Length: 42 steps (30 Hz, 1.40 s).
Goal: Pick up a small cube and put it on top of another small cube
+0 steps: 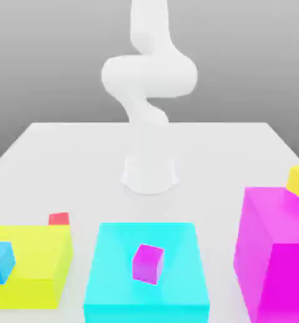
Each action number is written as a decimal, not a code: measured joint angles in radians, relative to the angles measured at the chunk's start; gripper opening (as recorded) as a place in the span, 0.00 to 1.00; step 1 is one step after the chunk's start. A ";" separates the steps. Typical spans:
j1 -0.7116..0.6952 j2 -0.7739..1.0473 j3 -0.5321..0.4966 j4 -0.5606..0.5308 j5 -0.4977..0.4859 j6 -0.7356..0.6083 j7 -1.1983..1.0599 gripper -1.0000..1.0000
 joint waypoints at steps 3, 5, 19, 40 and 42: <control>-0.015 0.093 -0.086 -0.088 -0.027 0.077 -0.106 0.50; -0.025 0.152 -0.143 -0.144 -0.044 0.128 -0.175 0.50; -0.152 0.689 -0.527 -0.554 -0.043 0.544 -0.809 0.50; -0.573 1.008 0.029 -0.493 0.538 0.772 -1.261 0.00; -0.521 0.976 -0.031 -0.499 0.507 0.747 -1.238 0.00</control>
